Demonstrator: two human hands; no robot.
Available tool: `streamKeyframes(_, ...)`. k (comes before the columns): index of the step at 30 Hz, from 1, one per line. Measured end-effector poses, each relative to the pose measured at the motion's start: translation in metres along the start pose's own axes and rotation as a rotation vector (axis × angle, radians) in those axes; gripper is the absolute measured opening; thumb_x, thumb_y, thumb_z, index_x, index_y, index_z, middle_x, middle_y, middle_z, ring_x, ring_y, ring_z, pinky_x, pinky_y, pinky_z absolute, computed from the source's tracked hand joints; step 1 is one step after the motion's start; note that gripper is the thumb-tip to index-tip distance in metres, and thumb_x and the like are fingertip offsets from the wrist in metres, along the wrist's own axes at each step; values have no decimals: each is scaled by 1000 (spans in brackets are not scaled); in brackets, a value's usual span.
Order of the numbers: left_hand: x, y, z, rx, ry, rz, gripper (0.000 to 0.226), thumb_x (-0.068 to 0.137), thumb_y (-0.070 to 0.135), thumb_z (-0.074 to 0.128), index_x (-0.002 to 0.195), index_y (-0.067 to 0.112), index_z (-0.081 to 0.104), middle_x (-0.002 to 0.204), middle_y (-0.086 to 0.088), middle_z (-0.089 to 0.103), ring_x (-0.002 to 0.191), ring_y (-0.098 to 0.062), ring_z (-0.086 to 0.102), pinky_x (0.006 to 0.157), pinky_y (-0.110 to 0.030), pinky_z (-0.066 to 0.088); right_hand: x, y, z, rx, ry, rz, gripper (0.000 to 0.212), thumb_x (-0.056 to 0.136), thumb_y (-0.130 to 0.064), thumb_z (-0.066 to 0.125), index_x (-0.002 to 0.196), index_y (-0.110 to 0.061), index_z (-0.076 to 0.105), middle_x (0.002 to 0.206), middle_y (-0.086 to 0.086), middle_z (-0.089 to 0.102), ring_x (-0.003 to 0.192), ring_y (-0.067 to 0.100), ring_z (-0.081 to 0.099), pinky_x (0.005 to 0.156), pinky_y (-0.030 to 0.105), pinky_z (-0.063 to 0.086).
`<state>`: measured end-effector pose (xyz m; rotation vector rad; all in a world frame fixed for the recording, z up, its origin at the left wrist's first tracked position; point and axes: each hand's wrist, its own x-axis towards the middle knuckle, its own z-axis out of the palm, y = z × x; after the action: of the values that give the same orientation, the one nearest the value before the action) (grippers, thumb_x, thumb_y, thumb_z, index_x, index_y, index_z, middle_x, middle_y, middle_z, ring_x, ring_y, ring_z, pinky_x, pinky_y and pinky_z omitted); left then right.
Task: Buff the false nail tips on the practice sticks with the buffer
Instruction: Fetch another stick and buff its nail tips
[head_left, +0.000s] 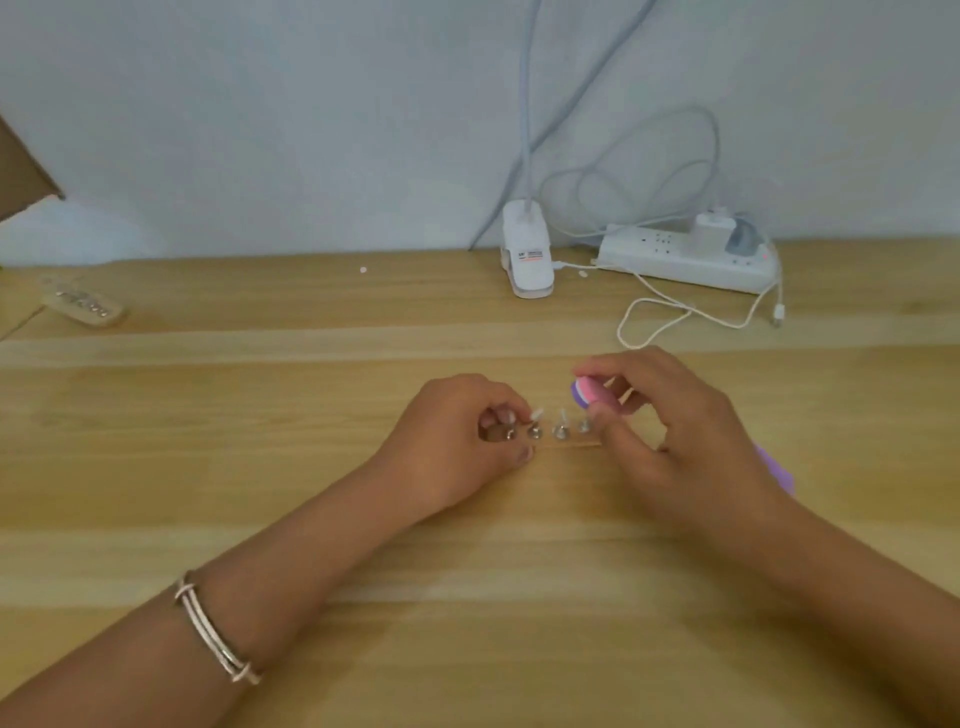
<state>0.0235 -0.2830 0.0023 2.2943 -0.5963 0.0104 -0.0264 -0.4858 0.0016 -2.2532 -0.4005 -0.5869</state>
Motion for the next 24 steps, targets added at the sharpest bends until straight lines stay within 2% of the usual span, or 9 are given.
streamKeyframes(2,1,-1,9,-54,68,-13,31,69,12,83,97,21,74,84,9,66,77,-7,59,74,-18,47,-10,3,2,-60,98,-17,28,92,-2,67,117,-14,69,104,-12,61,100,10,56,93,20,43)
streamKeyframes(5,-3,-8,13,-199,140,-42,34,68,10,85,96,23,73,82,13,68,75,1,59,73,-10,44,-16,2,6,-105,165,-61,28,90,-9,64,117,-15,68,104,-14,59,104,14,58,96,29,41)
streamKeyframes(10,-2,-9,13,-293,188,-41,11,73,12,83,80,20,78,72,8,69,61,2,53,61,-14,41,-16,6,6,-120,158,-49,27,89,-12,64,115,-15,69,103,-14,61,103,14,60,97,29,37)
streamKeyframes(12,-3,-8,13,-253,199,-6,10,73,10,83,77,18,79,74,6,70,62,1,56,62,-16,41,-17,6,6,-144,152,-80,27,88,-11,65,114,-13,70,102,-11,63,102,14,61,96,29,37)
streamKeyframes(14,-5,-6,11,-111,210,65,11,73,11,83,79,20,79,79,7,70,71,-6,60,67,-24,46,-18,5,7,-164,141,-128,26,90,-14,64,116,-12,69,103,-8,64,102,14,60,94,30,38)
streamKeyframes(17,-10,-1,9,252,318,240,11,72,15,83,79,22,78,91,6,71,84,-18,62,74,-31,46,-20,5,8,-127,129,-164,31,92,-19,56,120,-8,65,105,-7,64,101,9,56,95,20,40)
streamKeyframes(19,-17,3,8,297,396,326,8,74,18,78,80,22,77,96,7,72,86,-14,62,77,-29,42,-21,5,8,-95,126,-200,28,93,-17,57,118,-6,66,105,-9,62,100,6,54,95,16,40)
streamKeyframes(21,-25,8,9,212,420,346,7,78,24,70,82,23,76,94,12,73,85,-6,63,77,-26,44,-22,6,8,-87,136,-250,23,94,-13,58,112,-6,69,107,-9,61,101,7,56,96,17,41)
streamKeyframes(24,-31,17,13,-49,306,256,9,78,22,70,83,26,76,87,17,72,79,1,65,71,-20,49,-23,5,10,-59,160,-300,21,94,-11,59,111,-7,70,113,-8,62,107,10,59,98,19,42)
